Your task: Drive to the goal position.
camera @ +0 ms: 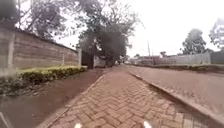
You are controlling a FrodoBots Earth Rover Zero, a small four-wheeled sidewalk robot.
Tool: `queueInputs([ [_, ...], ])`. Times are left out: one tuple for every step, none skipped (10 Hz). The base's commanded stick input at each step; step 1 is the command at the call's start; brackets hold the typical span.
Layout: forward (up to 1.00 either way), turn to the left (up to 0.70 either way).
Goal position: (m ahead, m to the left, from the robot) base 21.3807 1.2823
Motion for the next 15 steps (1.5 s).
queueInputs([
  [0.7, 0.03],
  [0.7, 0.06],
  [0.7, 0.05],
  [0.7, 0.08],
  [0.7, 0.05],
  [0.7, 0.01],
  [0.7, 0.01],
  [0.7, 0.0],
  [0.7, 0.01],
  [0.7, 0.01],
  [0.7, 0.02],
  [0.7, 0.09],
  [0.7, 0.16],
  [0.7, -0.08],
  [0.7, -0.3],
])
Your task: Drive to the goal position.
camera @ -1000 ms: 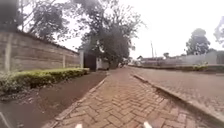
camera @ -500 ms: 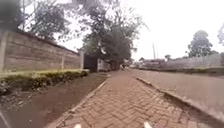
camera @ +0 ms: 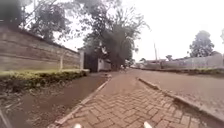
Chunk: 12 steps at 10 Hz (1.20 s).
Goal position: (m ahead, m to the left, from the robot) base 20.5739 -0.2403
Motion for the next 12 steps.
queueInputs([
  [0.7, -0.28],
  [0.7, -0.2],
  [0.7, 0.02],
  [0.7, 0.01],
  [0.7, 0.0],
  [0.7, 0.0],
  [0.7, 0.0],
  [0.7, 0.0],
  [0.7, 0.0],
  [0.7, 0.0],
  [0.7, 0.0],
  [0.7, 0.0],
])
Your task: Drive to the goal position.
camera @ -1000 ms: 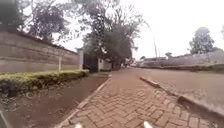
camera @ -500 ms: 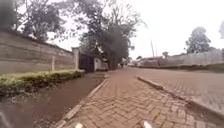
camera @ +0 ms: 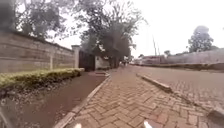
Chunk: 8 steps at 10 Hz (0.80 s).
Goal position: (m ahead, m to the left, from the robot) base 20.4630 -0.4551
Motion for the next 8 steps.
queueInputs([
  [0.7, 0.0],
  [0.7, -0.35],
  [0.7, -0.35],
  [0.7, -0.35],
  [0.7, -0.31],
  [0.7, -0.25],
  [0.7, 0.04],
  [0.7, 0.03],
])
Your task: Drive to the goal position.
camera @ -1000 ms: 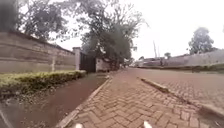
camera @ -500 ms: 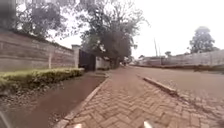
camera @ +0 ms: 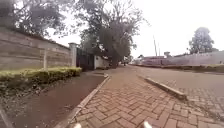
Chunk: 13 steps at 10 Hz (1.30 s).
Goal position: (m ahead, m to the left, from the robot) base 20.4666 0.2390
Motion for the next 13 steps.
queueInputs([
  [0.7, 0.0],
  [0.7, 0.0],
  [0.7, 0.0],
  [0.7, 0.0],
  [0.7, 0.0],
  [0.7, -0.02],
  [0.7, -0.11],
  [0.7, -0.35],
  [0.7, -0.35],
  [0.7, -0.35],
  [0.7, -0.35],
  [0.7, -0.35],
  [0.7, 0.08],
])
